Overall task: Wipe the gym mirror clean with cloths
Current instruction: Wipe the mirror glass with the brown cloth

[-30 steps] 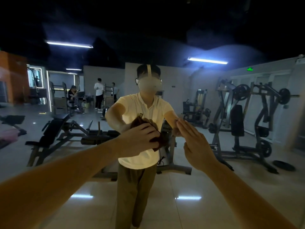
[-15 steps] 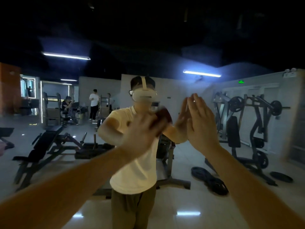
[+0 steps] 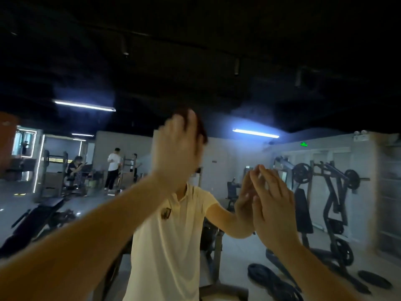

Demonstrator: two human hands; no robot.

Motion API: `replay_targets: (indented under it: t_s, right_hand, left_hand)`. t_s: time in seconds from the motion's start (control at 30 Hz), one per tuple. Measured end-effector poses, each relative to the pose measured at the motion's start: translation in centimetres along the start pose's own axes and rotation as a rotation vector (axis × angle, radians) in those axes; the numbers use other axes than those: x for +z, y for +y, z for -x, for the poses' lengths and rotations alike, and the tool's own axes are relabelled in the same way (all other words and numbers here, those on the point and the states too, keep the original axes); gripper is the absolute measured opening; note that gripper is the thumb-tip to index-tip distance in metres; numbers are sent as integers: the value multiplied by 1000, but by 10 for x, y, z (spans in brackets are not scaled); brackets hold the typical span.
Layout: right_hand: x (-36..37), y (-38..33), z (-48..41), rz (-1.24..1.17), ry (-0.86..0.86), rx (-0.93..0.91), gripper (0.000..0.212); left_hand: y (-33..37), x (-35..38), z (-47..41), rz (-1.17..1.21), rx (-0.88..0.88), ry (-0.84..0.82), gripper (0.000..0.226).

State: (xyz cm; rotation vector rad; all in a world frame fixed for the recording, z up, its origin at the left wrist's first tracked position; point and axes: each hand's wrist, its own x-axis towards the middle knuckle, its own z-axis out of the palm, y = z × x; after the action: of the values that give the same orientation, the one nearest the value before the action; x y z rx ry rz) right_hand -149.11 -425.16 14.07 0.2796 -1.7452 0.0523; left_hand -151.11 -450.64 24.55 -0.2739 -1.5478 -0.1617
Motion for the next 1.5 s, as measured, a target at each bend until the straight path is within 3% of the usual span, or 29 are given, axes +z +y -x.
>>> replay_targets:
  t_s: [0.07, 0.17, 0.23, 0.3, 0.4, 0.47, 0.57, 0.63, 0.77, 0.87, 0.93, 1.03, 1.13, 1.3, 1.4, 1.5]
  right_hand:
    - [-1, 5, -12, -164, 73, 68, 50]
    - [-4, 12, -39, -395, 188, 213, 50]
    - [-8, 14, -59, -377, 234, 191, 46]
    - [-11, 20, -74, -253, 233, 119, 48]
    - [-9, 34, -81, -97, 209, 62, 54]
    - [-6, 39, -80, -48, 179, 30, 55]
    - [-8, 48, -79, -52, 137, -29, 55]
    - [-12, 58, -80, -161, 149, -58, 53]
    - [-23, 71, -88, -571, 125, 54, 51]
    - [-30, 64, -92, -621, 133, 191, 50]
    - [-30, 57, -94, -583, 177, 203, 49]
    - [-24, 46, -96, -478, 234, 99, 46]
    - [-15, 31, -99, -308, 194, 0, 44]
    - [-4, 14, -101, -148, 134, -4, 56]
    - [0, 12, -94, -117, 139, -19, 57]
    - [-6, 12, -90, -155, 112, -50, 57]
  left_hand:
    - [46, 15, 19, 12, 168, -8, 61]
    - [85, 23, 34, 28, 399, -163, 62]
    - [79, 22, 33, 3, 556, -180, 64]
    - [46, 14, 17, -60, 607, -68, 71]
    - [-25, -11, -18, -158, 286, 35, 63]
    - [-49, -24, -35, -256, 43, 19, 60]
    - [-12, -11, -43, -226, -127, 13, 62]
    - [40, 5, -43, -183, -140, -3, 62]
    - [143, 40, -29, -146, 84, -58, 66]
    - [173, 48, -9, -214, 453, -259, 69]
    - [151, 38, -14, -246, 531, -249, 74]
    - [86, 11, -30, -322, 404, -156, 81]
    - [1, -21, -44, -361, 210, -126, 63]
    - [-106, -57, -13, -359, -218, -133, 52]
    - [-101, -57, 0, -279, -449, -138, 54]
    - [-54, -41, -14, -186, -446, -102, 60]
